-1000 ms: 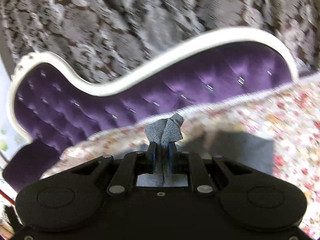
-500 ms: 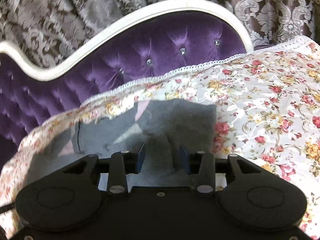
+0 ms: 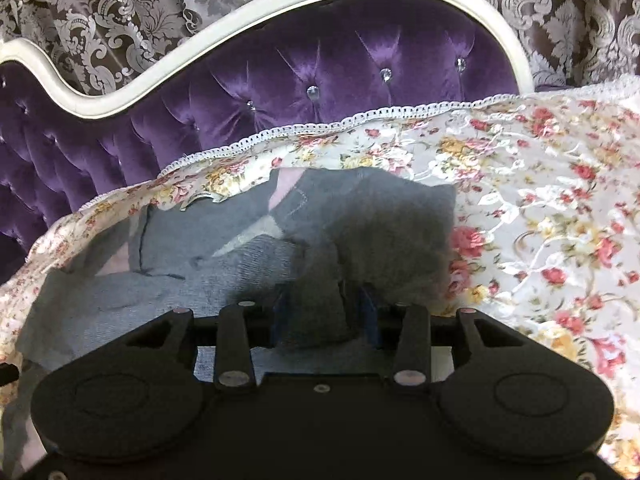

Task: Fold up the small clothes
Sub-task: 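Fold the held side edge over toward the sweater's middle, release, then grasp the hem with both grippers and fold it up toward the collar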

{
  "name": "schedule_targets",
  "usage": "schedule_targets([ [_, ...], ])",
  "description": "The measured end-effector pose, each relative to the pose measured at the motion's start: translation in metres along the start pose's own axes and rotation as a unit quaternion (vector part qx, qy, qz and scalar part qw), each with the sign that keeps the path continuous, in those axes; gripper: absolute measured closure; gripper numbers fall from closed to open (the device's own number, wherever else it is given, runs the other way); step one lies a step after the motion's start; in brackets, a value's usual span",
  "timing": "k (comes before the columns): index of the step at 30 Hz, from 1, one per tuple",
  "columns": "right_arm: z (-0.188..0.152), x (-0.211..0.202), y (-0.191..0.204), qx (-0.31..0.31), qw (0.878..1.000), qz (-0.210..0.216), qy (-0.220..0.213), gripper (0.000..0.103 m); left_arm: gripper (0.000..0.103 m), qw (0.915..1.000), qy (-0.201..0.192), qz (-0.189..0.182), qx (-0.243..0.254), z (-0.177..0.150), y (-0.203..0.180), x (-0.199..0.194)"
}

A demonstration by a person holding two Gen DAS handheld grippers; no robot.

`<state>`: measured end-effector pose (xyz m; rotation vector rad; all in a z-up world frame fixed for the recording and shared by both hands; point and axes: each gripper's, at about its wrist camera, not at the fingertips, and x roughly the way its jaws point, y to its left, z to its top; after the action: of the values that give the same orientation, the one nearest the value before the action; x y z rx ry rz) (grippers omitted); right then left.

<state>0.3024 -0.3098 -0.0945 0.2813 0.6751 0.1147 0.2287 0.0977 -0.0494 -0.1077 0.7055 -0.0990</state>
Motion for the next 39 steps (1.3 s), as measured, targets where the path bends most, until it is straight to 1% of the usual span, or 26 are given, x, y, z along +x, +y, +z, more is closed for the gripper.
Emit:
schedule_targets([
  [1,0.000,-0.005,0.002,0.000,1.000,0.006,-0.007,0.090,0.044,1.0000,-0.001,0.000,0.004,-0.001,-0.001,-0.001],
  [2,0.000,-0.015,0.003,0.001,1.000,0.014,-0.020,0.094,0.044,1.0000,0.000,0.001,0.006,-0.001,-0.001,-0.002],
  [4,0.000,-0.034,0.004,0.002,0.999,0.026,-0.039,0.094,0.044,1.0000,-0.002,0.000,0.009,-0.001,-0.002,-0.003],
  [5,-0.002,-0.045,0.004,0.003,0.999,0.025,-0.044,0.094,0.044,0.9999,-0.002,0.001,0.011,0.000,-0.003,-0.003],
  [8,-0.008,-0.059,0.000,0.005,0.999,0.019,-0.034,0.094,0.044,0.9998,0.001,0.003,0.019,0.004,-0.007,-0.003],
  [11,-0.017,-0.056,-0.005,-0.008,1.000,0.001,-0.016,0.094,0.044,0.9996,0.006,0.000,0.028,0.012,-0.015,-0.006],
  [15,-0.018,-0.048,-0.013,0.018,1.000,0.013,0.009,0.092,0.044,0.9985,0.000,-0.010,0.053,0.027,-0.034,-0.008],
  [16,-0.017,-0.047,-0.012,0.015,1.000,0.011,0.011,0.087,0.044,0.9981,-0.001,-0.013,0.060,0.031,-0.041,-0.007],
  [17,-0.016,-0.046,-0.011,0.012,1.000,0.009,0.011,0.086,0.044,0.9977,-0.003,-0.018,0.065,0.035,-0.048,-0.006],
  [21,-0.017,-0.046,-0.006,-0.002,1.000,0.001,0.013,0.084,0.044,0.9952,0.001,-0.044,0.087,0.042,-0.084,0.006],
  [22,-0.017,-0.047,-0.006,-0.002,1.000,0.001,0.012,0.079,0.044,0.9945,0.004,-0.051,0.091,0.042,-0.093,0.011],
  [23,-0.016,-0.049,-0.007,0.002,1.000,0.003,0.008,0.063,0.044,0.9939,0.008,-0.057,0.094,0.042,-0.103,0.016],
  [25,-0.013,-0.055,-0.009,0.008,1.000,0.007,-0.003,0.045,0.044,0.9925,0.018,-0.072,0.097,0.041,-0.122,0.027],
  [26,-0.011,-0.058,-0.009,0.008,1.000,0.007,-0.010,0.042,0.044,0.9921,0.022,-0.077,0.097,0.040,-0.130,0.033],
  [27,-0.009,-0.060,-0.009,0.006,1.000,0.005,-0.016,0.041,0.044,0.9916,0.026,-0.081,0.097,0.039,-0.139,0.039],
  [28,-0.007,-0.062,-0.008,0.003,1.000,0.003,-0.022,0.037,0.044,0.9911,0.030,-0.084,0.099,0.039,-0.147,0.045],
  [29,-0.006,-0.065,-0.008,0.001,1.000,0.001,-0.028,0.027,0.044,0.9908,0.036,-0.084,0.100,0.039,-0.155,0.052],
  [30,-0.004,-0.066,-0.008,0.001,0.999,0.002,-0.032,0.023,0.044,0.9908,0.042,-0.082,0.099,0.039,-0.162,0.059],
  [31,-0.003,-0.068,-0.009,0.004,0.999,0.006,-0.036,0.019,0.044,0.9911,0.048,-0.078,0.097,0.039,-0.168,0.067],
  [32,-0.002,-0.069,-0.010,0.010,0.999,0.008,-0.038,0.019,0.043,0.9913,0.055,-0.073,0.095,0.038,-0.173,0.074],
  [33,-0.001,-0.071,-0.011,0.015,0.999,0.011,-0.040,0.019,0.037,0.9913,0.063,-0.065,0.096,0.036,-0.177,0.081],
  [34,0.000,-0.072,-0.012,0.018,0.999,0.013,-0.041,0.018,0.030,0.9912,0.054,-0.054,0.108,0.033,-0.183,0.084],
  [36,0.001,-0.074,-0.013,0.021,0.999,0.016,-0.044,0.016,0.024,0.9879,0.042,-0.032,0.146,0.028,-0.194,0.087],
  [37,0.002,-0.075,-0.013,0.024,0.999,0.018,-0.046,0.014,0.023,0.9872,0.038,-0.026,0.153,0.026,-0.198,0.087],
  [39,0.003,-0.077,-0.013,0.027,0.998,0.022,-0.049,0.012,0.022,0.9884,0.046,-0.027,0.142,0.030,-0.197,0.089],
])
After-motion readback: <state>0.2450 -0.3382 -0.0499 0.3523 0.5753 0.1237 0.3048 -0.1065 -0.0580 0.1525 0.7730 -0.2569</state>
